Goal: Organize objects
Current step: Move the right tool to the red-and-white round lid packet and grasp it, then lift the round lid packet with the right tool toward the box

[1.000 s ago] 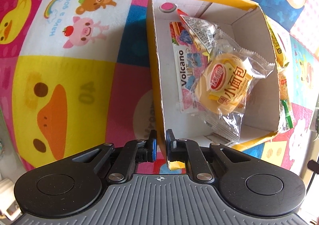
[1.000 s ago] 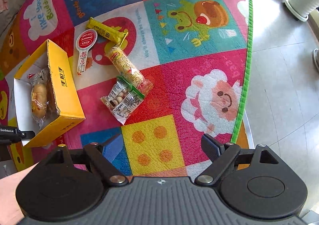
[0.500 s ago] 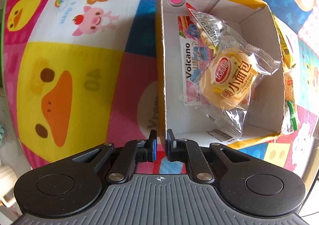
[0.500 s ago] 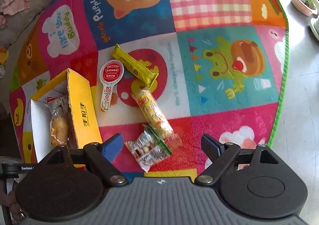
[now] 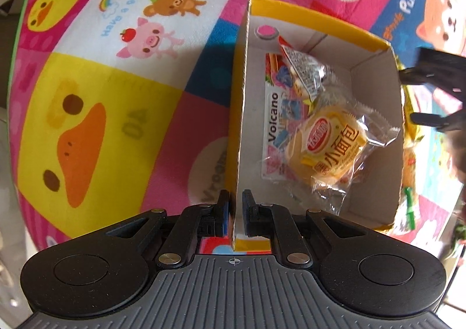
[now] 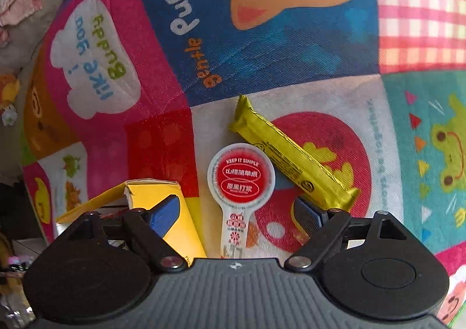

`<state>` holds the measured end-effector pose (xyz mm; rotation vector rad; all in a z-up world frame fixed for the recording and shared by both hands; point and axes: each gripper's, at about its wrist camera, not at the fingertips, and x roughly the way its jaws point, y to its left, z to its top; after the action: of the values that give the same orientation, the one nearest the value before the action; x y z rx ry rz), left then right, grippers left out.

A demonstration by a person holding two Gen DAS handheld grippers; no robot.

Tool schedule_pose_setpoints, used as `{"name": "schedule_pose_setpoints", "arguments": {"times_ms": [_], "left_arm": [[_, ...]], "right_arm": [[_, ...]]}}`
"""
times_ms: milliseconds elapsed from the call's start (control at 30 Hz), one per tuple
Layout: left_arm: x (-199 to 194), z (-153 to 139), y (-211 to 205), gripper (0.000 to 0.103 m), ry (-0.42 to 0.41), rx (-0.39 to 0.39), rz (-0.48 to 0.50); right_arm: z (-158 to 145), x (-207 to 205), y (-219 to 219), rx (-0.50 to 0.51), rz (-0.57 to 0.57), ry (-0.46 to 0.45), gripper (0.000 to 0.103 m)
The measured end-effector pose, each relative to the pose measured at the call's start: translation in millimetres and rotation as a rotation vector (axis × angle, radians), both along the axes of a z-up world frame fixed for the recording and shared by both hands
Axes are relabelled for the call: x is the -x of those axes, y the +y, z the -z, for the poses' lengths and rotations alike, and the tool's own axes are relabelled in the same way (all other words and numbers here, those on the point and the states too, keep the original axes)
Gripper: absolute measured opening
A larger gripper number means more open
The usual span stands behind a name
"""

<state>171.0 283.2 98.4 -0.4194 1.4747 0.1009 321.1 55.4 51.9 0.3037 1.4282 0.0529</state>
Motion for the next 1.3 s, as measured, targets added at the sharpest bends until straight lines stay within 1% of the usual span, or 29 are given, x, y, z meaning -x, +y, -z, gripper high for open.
{"name": "schedule_pose_setpoints", "arguments": {"times_ms": [67,133,167,233,267,300,367,433,533,567,600,667,700,767,833,900,1000,1067,1100,1133,1167,1267,1300], "left_arm": [[5,0,2,0.011,-0.015,0.008,-0.018],[8,0,0,0.011,-0.019,0.016,-0.037],[8,2,0,0.011,-0.019,0.02,-0.043],[9,4,-2,0.011,-0.015,0.023,-0.038],[9,8,-1,0.011,-0.009,0.026,-0.031],[9,10,-1,0.011,-0.003,0.03,-0.027],[8,12,0,0.011,0.011,0.041,-0.027],[4,15,1,0.011,0.021,0.05,-0.016],[-4,20,2,0.011,0.025,0.067,0.031],[-7,21,3,0.011,0.021,0.07,0.051],[-8,21,3,0.011,0.01,0.07,0.068],[-9,22,9,0.011,-0.012,0.057,0.07],[-8,22,13,0.011,-0.014,0.057,0.047],[-5,20,24,0.011,-0.006,0.054,-0.007],[-5,19,35,0.011,-0.006,0.031,-0.013],[-3,16,47,0.011,-0.012,0.008,-0.017],[3,17,68,0.011,0.01,-0.029,-0.057],[5,18,79,0.011,0.019,-0.019,-0.075],[7,18,84,0.012,0.018,-0.004,-0.073],[8,18,86,0.012,0.015,0.005,-0.067],[8,17,86,0.012,0.015,0.008,-0.055],[11,17,82,0.011,0.013,0.008,-0.019],[11,18,82,0.011,0.013,0.01,-0.009]], "right_arm": [[7,-4,13,0.052,-0.018,-0.007,0.082],[11,-6,22,0.085,-0.034,-0.017,0.073],[11,-7,24,0.085,-0.028,-0.027,0.071],[8,-6,26,0.079,-0.042,-0.034,0.063],[7,-4,26,0.078,-0.056,-0.026,0.055],[4,-3,26,0.086,-0.066,-0.014,0.044],[-5,6,22,0.086,-0.086,-0.013,0.034],[-19,19,14,0.086,-0.099,-0.033,0.034],[-39,35,3,0.034,-0.109,-0.037,0.034],[-48,41,-2,0.022,-0.099,-0.051,0.039],[-55,45,-6,0.009,-0.09,-0.067,0.049],[-62,50,-11,-0.014,-0.072,-0.088,0.057],[-61,48,-14,-0.023,-0.066,-0.088,0.058],[-56,45,-10,-0.01,-0.067,-0.088,0.058],[-47,38,-2,0.009,-0.093,-0.09,0.058],[-34,27,9,0.043,-0.122,-0.089,0.061],[-15,13,21,0.054,-0.121,-0.067,0.064],[-3,6,29,0.066,-0.132,-0.052,0.069],[3,3,34,0.082,-0.142,-0.044,0.07],[9,0,39,0.113,-0.146,-0.04,0.074],[14,-3,41,0.124,-0.147,-0.034,0.074],[20,-6,45,0.156,-0.152,-0.035,0.073],[19,-5,46,0.172,-0.165,-0.043,0.064]]}}
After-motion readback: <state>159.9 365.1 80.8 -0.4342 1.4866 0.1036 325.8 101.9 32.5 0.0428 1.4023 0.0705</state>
